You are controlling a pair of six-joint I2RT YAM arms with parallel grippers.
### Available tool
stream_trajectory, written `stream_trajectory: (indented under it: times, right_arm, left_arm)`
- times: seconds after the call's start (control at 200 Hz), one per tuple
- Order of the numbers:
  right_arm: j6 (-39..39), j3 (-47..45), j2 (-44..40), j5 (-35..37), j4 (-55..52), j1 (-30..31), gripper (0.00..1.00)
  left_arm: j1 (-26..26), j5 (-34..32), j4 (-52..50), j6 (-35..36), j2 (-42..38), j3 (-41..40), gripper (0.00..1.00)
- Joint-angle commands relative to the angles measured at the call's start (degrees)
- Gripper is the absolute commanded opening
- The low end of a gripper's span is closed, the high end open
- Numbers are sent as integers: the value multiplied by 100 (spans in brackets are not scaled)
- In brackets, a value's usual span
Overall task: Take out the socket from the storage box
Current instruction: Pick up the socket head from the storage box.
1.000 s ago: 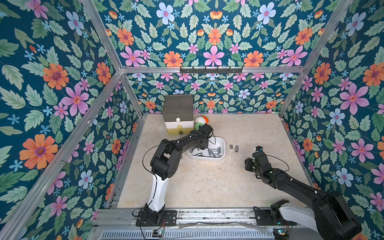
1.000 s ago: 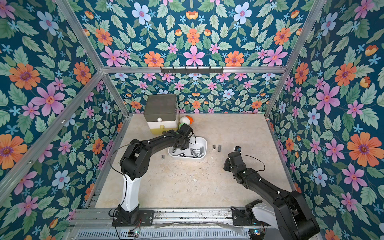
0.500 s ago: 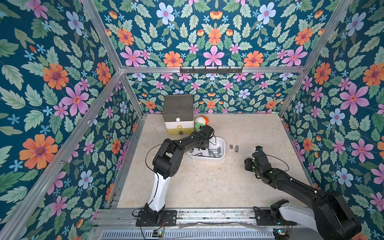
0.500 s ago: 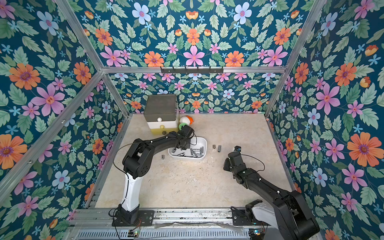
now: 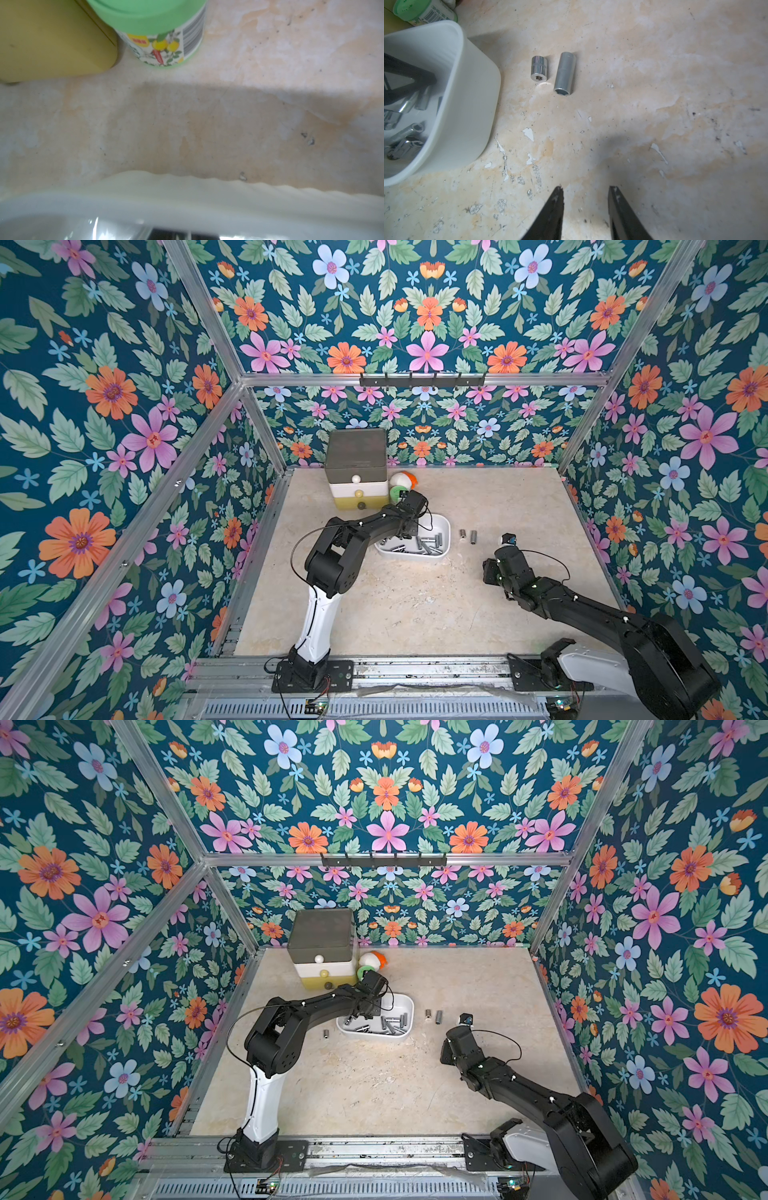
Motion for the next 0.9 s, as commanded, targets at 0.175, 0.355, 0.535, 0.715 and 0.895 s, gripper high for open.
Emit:
stream_trajectory:
  times: [0.175,0.355,0.535,0.715,0.895]
  right_arm:
    - [-67,-63,-170,258,211,51,40]
    - [-71,-115,-259,228,247,61,41]
    - [-69,-116,-250,245,249,62,41]
    - [-62,-134,-293,258,256,62,40]
    - [-53,-160,-349,283,263,70,41]
  left_arm:
    - [18,469,-487,-16,-277,-44,0]
    - [13,512,-533,7,-662,-31,0]
    - [4,503,-588,7,-1220,-170,0]
    - [4,365,-719,29,-1955,-409,0]
    - [28,54,-931,43,-2768,-812,0]
